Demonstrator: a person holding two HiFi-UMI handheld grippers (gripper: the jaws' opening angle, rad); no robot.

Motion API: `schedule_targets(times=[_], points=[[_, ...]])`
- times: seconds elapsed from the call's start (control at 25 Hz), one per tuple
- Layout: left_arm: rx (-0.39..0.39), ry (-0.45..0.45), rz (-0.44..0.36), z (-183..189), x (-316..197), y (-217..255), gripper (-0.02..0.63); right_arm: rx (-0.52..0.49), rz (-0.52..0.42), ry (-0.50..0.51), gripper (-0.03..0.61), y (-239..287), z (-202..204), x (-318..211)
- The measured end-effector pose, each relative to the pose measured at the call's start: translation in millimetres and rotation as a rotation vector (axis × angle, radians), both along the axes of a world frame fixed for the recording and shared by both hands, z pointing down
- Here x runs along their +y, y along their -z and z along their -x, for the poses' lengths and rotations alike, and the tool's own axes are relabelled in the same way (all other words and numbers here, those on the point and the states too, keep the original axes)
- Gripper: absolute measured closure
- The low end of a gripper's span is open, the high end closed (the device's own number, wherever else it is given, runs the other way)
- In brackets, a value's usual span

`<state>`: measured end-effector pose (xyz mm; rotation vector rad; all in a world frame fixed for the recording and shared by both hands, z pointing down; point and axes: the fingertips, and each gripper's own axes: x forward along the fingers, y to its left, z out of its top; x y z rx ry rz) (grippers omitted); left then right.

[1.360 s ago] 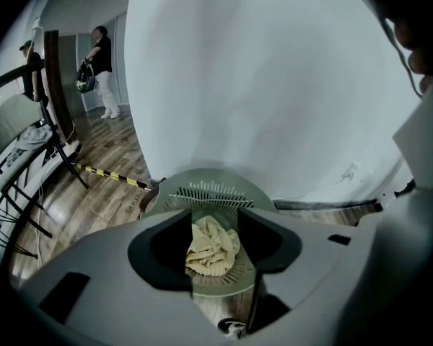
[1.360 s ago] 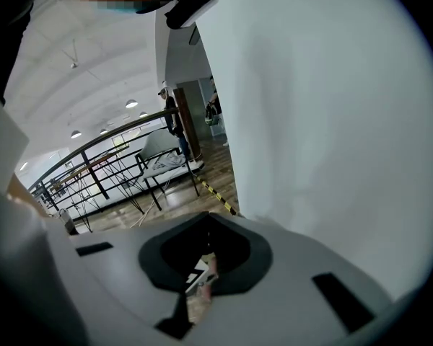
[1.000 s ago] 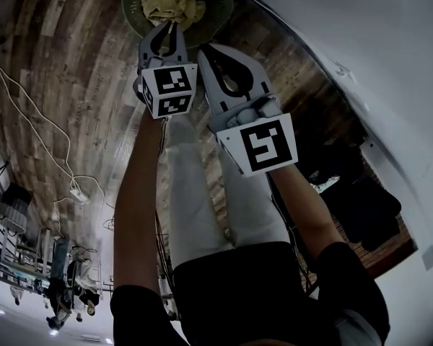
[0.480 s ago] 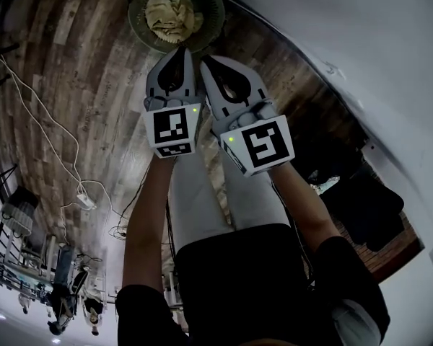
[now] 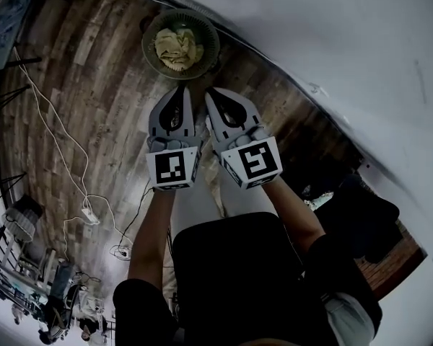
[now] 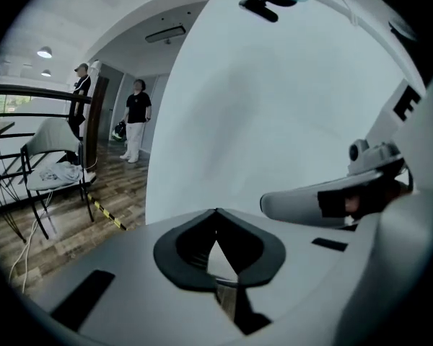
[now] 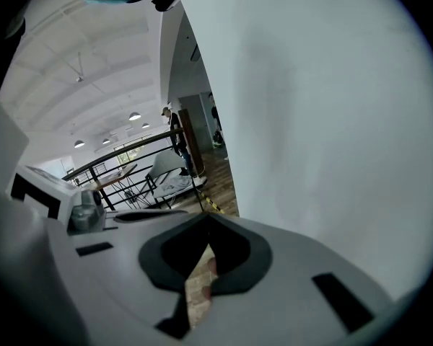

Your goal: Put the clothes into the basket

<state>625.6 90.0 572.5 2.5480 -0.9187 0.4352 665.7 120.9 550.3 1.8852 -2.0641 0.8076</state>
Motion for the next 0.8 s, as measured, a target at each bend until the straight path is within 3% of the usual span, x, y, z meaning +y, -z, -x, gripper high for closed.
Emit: schedule_targets(times=[0.28,0.6,0.8], points=[[0.068,0.04,-0.077,7.0,-6.5,85.3,0.601,0.005,-0.085,-0.013,0.569,76.0,3.4,5.6],[0.081,0.072,-0.145,17.5,1.5,150.4,0.601,0.016,-0.144,-0.022,0.569,135.2,12.3,13.9],[0.117,0.06,-0.18,17.0,10.0,186.9,0.601,0.067,-0.25,-0.013,0.569,181.0,18.1,8.8]])
